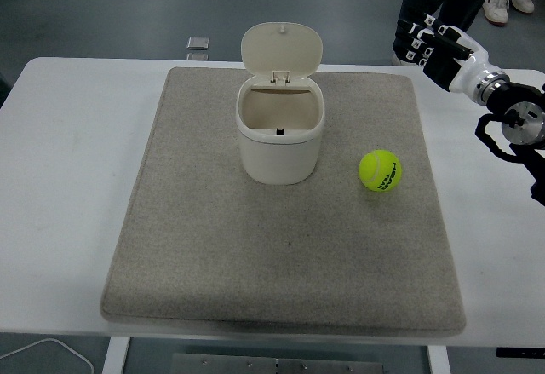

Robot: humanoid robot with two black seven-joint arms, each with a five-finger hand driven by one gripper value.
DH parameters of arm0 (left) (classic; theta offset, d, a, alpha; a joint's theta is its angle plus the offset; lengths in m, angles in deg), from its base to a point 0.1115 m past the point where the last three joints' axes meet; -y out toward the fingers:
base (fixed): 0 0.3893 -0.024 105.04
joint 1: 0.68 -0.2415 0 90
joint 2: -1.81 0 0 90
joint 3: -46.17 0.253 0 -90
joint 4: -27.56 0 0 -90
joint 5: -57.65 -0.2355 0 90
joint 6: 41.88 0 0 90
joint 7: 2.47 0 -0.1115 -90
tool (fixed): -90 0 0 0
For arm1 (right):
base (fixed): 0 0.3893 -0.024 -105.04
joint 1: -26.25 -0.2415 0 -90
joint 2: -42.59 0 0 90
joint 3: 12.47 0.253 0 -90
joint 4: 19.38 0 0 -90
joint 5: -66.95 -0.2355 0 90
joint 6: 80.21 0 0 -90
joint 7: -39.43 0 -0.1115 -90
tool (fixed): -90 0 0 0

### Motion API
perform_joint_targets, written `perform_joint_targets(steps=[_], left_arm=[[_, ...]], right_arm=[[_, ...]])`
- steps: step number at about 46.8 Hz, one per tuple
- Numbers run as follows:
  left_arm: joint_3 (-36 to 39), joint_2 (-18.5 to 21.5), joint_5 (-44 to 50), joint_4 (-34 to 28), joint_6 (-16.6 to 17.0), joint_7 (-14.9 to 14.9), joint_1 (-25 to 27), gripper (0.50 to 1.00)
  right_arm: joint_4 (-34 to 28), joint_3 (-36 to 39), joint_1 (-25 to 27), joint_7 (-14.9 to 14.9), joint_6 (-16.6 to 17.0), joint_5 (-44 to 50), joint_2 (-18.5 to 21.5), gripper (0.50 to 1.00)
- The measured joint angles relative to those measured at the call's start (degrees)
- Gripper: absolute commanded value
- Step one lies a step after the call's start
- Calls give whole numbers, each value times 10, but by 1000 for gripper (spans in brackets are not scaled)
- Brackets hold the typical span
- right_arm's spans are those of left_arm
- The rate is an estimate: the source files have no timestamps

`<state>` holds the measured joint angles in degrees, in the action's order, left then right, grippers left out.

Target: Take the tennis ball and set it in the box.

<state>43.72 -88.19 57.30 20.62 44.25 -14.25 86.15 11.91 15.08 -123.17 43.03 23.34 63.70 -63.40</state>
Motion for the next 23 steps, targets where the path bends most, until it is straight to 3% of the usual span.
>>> perform_joint_targets(steps=[23], left_arm=[[1,0,1,-1,0,0,2,992]], right_arm=[[0,-3,1,0,2,0,0,928]])
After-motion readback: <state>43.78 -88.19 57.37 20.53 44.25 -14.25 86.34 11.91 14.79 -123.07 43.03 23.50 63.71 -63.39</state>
